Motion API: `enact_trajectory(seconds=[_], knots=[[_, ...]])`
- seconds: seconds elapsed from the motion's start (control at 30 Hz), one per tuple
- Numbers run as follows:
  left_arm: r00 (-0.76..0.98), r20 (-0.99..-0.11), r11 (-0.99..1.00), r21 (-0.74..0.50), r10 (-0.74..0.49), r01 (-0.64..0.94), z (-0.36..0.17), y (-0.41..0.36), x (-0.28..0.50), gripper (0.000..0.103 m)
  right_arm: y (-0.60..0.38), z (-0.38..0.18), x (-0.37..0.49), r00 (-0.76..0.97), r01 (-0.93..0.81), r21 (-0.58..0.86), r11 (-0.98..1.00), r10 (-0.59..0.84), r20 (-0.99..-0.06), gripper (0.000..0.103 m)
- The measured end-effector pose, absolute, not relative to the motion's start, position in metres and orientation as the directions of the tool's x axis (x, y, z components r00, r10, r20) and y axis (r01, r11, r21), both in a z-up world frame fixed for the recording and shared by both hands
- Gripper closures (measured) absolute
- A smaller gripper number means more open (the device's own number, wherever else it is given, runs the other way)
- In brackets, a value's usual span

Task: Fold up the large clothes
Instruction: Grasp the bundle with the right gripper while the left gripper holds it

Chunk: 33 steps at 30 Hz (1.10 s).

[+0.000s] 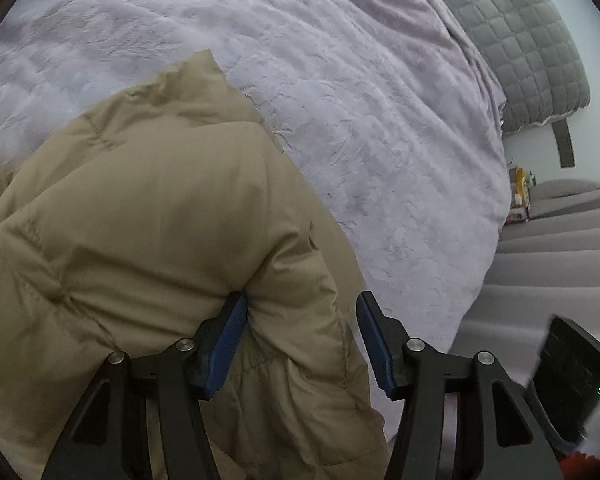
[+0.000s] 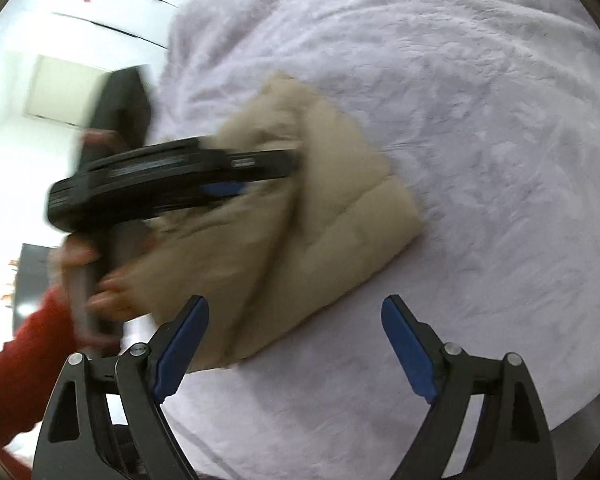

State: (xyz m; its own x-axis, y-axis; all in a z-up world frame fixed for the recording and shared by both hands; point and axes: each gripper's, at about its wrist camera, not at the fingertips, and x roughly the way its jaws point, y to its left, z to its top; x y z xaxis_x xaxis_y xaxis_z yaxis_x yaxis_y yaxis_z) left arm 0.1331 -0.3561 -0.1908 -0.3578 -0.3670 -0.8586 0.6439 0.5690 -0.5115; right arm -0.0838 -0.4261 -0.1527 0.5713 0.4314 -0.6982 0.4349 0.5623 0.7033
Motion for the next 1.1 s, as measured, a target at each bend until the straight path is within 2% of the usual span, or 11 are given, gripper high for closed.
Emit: enact_trajectory(seconds=[0.2,0.3,0.4,0.57,0.63,0.73,0.8,0.9,1.0,1.1], knots=[[-0.4,-0.833,0.542,-0.553,-0.382,0.633,-0.194,-0.362,0.138,0.046,-0.399,-0.145,-0.078,0.6,0.322,0.794,0.515,0.537,-0.592,0.013],[-0.394,-0.845,0.525,-0.534,-0.362,0.663,-0.187,-0.366,0.141,0.046,-0.386,-0.151,-0.066,0.584,0.322,0.79,0.523,0.546,-0.6,0.016],[-0.306,-0.871,0.499,-0.476,-0.385,0.724,-0.157,-0.367,0.143,0.046,-0.384,-0.167,-0.058,0.559,0.409,0.752,0.517,0.51,-0.654,0.075],[0.013,-0.881,0.552,-0.284,-0.472,0.784,-0.087,-0.322,0.151,0.046,-0.4,-0.182,-0.065,0.561,0.503,0.69,0.521,0.41,-0.719,0.078],[0.143,-0.872,0.626,-0.214,-0.469,0.75,-0.076,-0.287,0.159,0.046,-0.403,-0.185,-0.075,0.56,0.521,0.688,0.505,0.406,-0.722,0.078],[0.288,-0.87,0.763,-0.142,-0.4,0.63,-0.084,-0.229,0.178,0.046,-0.402,-0.191,-0.086,0.552,0.536,0.676,0.506,0.395,-0.734,0.078],[0.327,-0.883,0.826,-0.112,-0.338,0.552,-0.102,-0.201,0.193,0.046,-0.404,-0.194,-0.088,0.545,0.536,0.665,0.52,0.388,-0.743,0.078],[0.323,-0.886,0.832,-0.115,-0.333,0.542,-0.127,-0.198,0.203,0.045,-0.406,-0.196,-0.089,0.537,0.536,0.653,0.535,0.382,-0.753,0.078],[0.332,-0.885,0.81,-0.081,-0.327,0.581,-0.148,-0.23,0.202,0.045,-0.412,-0.202,-0.088,0.521,0.559,0.628,0.541,0.361,-0.774,0.078],[0.305,-0.883,0.797,-0.116,-0.356,0.593,-0.163,-0.261,0.199,0.045,-0.426,-0.22,-0.096,0.52,0.601,0.631,0.49,0.36,-0.775,0.078]])
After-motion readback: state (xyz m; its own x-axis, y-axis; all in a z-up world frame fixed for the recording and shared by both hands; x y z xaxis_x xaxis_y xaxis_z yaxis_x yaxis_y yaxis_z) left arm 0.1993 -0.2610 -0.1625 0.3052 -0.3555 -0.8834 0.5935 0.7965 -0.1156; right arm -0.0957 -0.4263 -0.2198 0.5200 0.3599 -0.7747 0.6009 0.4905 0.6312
